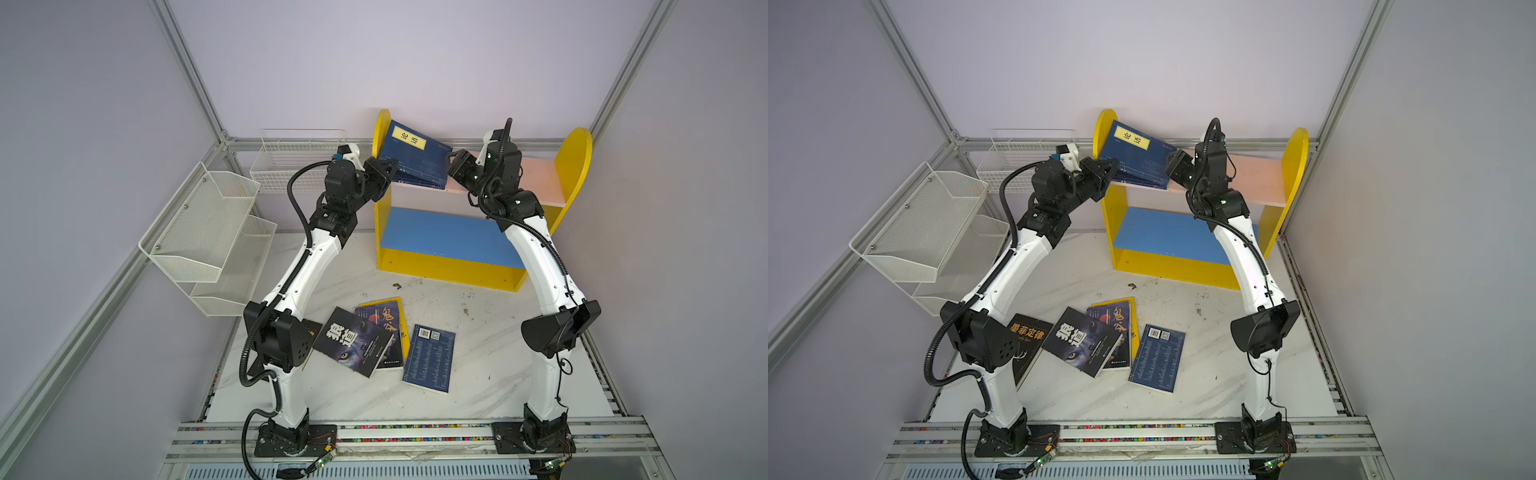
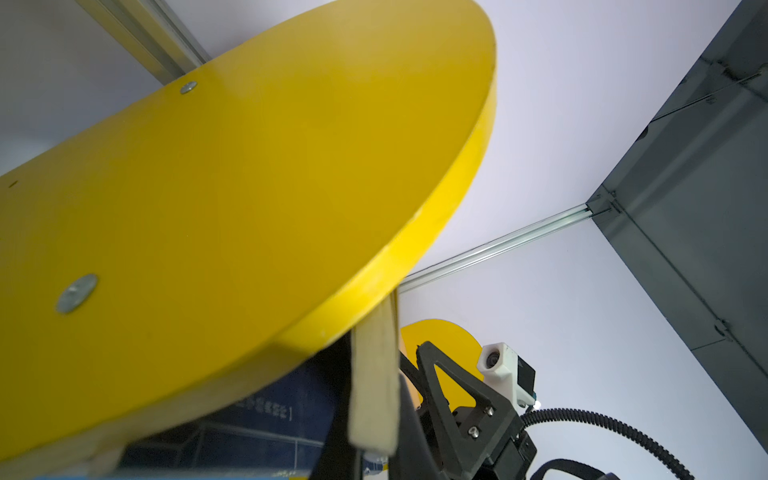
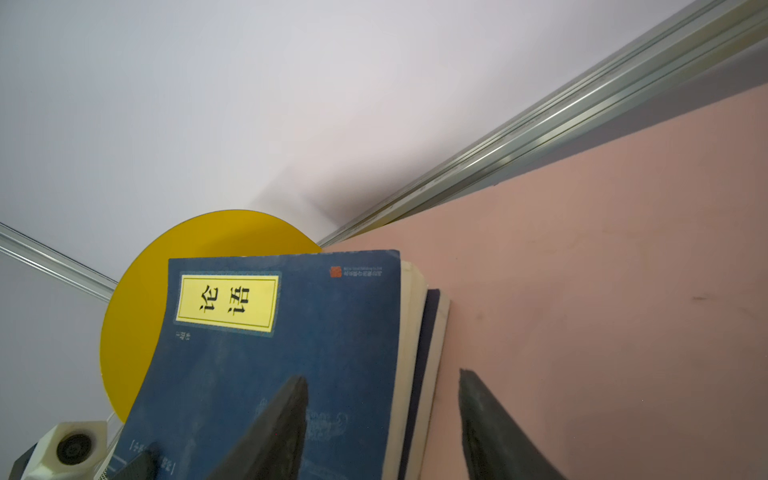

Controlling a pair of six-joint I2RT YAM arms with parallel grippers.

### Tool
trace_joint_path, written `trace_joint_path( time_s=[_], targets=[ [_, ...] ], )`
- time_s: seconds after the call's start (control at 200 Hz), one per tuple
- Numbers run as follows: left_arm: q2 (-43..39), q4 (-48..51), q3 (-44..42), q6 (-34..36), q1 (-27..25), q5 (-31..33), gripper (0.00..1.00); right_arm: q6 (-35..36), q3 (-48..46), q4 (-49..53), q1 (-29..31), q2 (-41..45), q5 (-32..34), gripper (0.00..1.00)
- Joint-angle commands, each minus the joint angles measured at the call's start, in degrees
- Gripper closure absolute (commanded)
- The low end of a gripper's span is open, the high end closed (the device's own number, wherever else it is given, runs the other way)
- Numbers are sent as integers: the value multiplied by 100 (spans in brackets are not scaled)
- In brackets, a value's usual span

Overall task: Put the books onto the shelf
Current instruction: 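Press the book flat onto the stack with the right gripper while the left steadies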

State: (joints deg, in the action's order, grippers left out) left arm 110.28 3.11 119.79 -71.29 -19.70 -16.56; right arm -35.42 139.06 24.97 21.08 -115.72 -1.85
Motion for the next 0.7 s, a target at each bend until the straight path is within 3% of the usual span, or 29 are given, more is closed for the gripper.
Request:
trace_joint_path(
  time_s=[0.0,0.3,0.695],
  targets=[
    [-37,-171,537,-170,85,-329,100,78,-104,58,44,221,164,39],
    [107,-237,581,-569,169,-680,100,237,184,522,224,-37,442,40],
    [-8,-154,365,-497,173,-542,100,383,373,1038,414,-389,989,44]
  ],
)
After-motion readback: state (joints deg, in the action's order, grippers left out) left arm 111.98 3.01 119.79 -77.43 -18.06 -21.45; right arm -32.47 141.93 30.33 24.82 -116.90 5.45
